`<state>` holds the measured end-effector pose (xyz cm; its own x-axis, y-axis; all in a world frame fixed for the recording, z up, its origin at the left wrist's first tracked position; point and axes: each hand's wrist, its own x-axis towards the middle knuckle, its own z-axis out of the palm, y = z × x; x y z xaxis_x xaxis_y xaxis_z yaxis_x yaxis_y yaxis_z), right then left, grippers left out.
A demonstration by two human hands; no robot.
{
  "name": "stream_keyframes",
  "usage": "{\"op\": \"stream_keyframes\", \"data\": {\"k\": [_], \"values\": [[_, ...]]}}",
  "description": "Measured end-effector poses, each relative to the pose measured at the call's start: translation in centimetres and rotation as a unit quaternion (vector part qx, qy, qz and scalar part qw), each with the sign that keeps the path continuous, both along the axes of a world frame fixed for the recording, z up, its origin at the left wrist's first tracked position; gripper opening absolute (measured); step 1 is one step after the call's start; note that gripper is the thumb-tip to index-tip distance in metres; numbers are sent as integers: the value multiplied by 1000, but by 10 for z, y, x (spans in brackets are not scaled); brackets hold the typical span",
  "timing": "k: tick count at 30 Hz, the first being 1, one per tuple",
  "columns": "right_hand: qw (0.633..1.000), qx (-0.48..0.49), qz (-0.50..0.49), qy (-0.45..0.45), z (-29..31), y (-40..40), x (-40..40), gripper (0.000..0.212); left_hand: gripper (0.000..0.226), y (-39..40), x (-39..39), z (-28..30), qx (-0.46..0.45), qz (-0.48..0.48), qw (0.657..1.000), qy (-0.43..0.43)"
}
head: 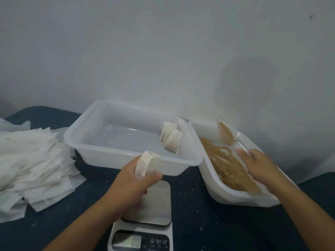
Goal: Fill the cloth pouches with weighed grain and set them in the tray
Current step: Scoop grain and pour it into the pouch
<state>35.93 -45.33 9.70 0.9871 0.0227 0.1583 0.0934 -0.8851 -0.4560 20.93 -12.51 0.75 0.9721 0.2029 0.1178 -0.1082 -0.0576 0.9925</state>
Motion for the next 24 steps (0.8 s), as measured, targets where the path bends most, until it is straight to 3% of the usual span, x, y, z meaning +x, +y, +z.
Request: {"op": "stream_keyframes", "data": {"k": [6,9,15,24], "values": [[998,53,44,-5,17,-3,-57,78,20,4,2,0,97,29,995,-21],[995,28,96,14,26,1,-84,88,23,7,3,-3,114,25,993,-19],[978,-41,198,50,37,6,-106,82,23,10,3,-5,171,3,985,-14],[968,-86,227,58,58,27,-117,76,22,9,0,-6,188,-28,981,-32]]}}
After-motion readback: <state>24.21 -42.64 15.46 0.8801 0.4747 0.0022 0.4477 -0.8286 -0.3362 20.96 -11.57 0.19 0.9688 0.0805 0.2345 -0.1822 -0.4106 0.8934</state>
